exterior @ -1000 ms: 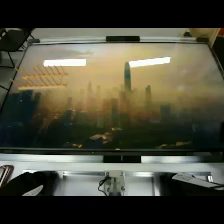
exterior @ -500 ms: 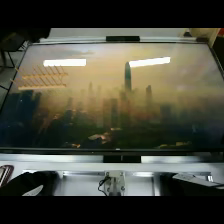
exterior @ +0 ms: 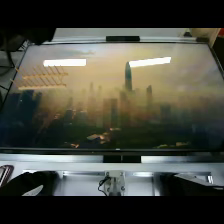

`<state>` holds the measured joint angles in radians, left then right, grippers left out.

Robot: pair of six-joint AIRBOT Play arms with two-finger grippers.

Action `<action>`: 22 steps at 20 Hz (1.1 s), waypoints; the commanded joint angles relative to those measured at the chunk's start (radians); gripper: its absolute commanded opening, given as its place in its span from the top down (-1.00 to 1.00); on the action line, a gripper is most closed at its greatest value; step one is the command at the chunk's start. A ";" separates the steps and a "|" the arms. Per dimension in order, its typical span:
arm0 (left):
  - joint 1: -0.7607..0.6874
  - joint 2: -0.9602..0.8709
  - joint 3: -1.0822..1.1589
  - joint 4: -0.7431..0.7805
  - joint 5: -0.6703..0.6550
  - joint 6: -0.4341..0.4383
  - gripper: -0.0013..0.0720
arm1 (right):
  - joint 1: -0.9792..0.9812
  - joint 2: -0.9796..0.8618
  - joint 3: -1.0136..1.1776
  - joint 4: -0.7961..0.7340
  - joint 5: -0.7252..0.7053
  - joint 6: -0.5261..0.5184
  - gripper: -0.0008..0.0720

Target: Fold the shirts.

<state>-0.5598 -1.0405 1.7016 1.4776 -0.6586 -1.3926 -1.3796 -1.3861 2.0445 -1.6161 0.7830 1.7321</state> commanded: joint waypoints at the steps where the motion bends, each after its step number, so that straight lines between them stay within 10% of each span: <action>1: 0.001 -0.011 0.000 0.000 -0.001 0.000 -0.83 | -0.095 0.026 0.000 0.010 0.056 0.006 0.81; 11: 0.001 -0.019 0.000 0.000 0.000 0.000 -0.83 | -0.238 0.037 0.000 0.089 0.095 0.003 0.78; 14: 0.003 -0.020 0.000 0.001 0.000 0.001 -0.83 | -0.235 0.054 0.000 0.147 0.090 -0.062 -0.29; 18: 0.021 -0.040 0.000 0.001 -0.001 0.001 -0.83 | -0.236 0.123 0.000 0.164 0.161 -0.078 -0.32; 20: 0.027 -0.056 -0.001 0.001 -0.001 0.001 -0.83 | -0.235 0.153 0.000 0.182 0.258 -0.078 -0.78; 22: 0.030 -0.074 -0.001 0.000 -0.002 0.001 -0.83 | -0.235 0.185 0.000 0.159 0.407 -0.097 -0.79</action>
<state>-0.5358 -1.0943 1.7012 1.4776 -0.6594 -1.3922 -1.6142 -1.2411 2.0449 -1.4567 1.0210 1.6588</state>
